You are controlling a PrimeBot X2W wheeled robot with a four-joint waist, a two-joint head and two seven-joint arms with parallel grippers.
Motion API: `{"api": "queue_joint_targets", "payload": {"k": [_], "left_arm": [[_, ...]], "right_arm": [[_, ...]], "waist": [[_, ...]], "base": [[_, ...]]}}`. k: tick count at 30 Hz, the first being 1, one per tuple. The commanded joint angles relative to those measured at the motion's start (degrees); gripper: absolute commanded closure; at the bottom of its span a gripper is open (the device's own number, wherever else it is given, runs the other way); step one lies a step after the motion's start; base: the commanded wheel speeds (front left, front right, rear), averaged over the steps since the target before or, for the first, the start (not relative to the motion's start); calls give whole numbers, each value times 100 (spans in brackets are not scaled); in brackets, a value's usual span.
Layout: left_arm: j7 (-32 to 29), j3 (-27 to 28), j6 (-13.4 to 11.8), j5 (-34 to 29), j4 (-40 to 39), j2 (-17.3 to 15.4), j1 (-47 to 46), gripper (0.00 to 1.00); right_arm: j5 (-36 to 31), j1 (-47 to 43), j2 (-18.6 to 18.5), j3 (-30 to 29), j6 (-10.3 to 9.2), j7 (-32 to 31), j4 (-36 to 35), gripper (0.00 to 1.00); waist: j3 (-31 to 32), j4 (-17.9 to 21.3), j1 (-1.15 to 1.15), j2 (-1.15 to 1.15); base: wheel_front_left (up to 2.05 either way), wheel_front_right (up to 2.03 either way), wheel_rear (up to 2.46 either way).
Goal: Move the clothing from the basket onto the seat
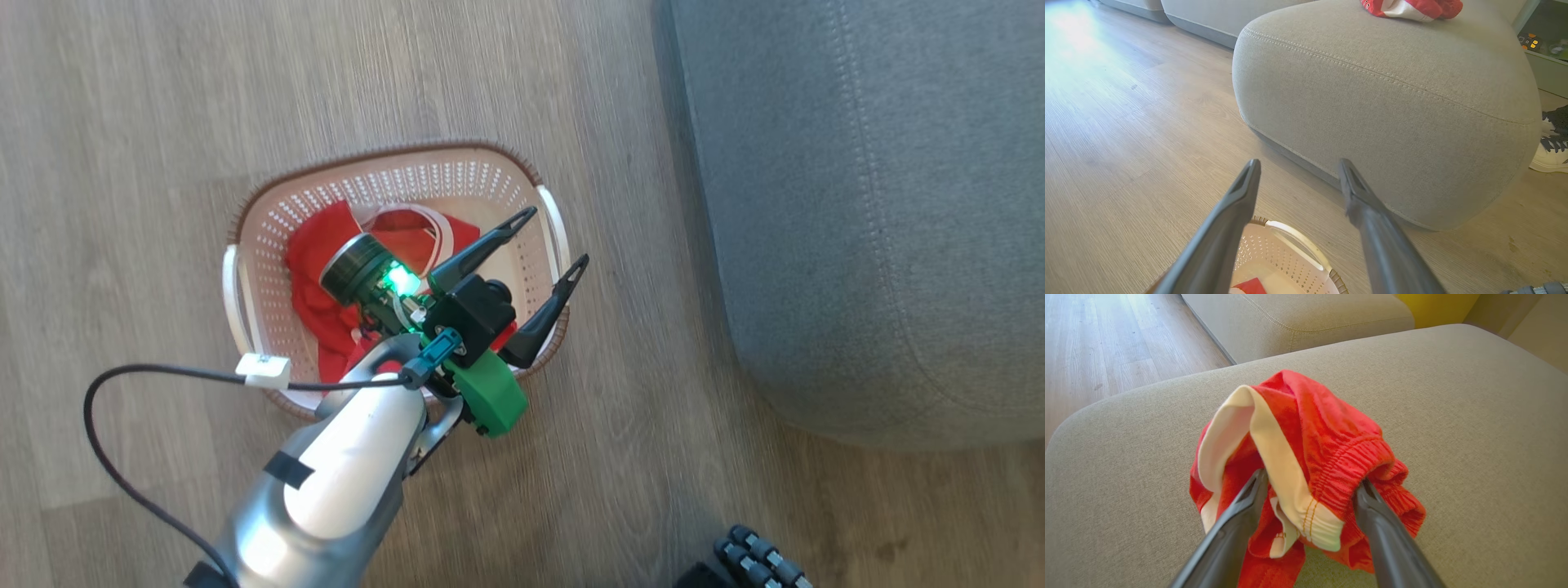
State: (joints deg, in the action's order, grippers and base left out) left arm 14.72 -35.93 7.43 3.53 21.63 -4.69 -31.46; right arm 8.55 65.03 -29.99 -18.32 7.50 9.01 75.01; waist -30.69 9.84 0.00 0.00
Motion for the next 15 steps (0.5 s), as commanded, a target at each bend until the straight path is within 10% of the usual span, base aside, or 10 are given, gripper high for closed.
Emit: {"api": "queue_joint_targets", "payload": {"k": [1, 15], "left_arm": [[28, 123, 5, 51, -140, 32, 65, 0], [28, 163, 4, 289, -187, 172, 673, 0]], "right_arm": [[-44, -83, -138, 93, -1, -66, -123, 0], [240, -216, -130, 229, -1, 125, -224, 0]], "waist": [[160, -23, 0, 0], [1484, -145, 0, 0]], "base": [[0, 0, 0], [0, 0, 0]]}}
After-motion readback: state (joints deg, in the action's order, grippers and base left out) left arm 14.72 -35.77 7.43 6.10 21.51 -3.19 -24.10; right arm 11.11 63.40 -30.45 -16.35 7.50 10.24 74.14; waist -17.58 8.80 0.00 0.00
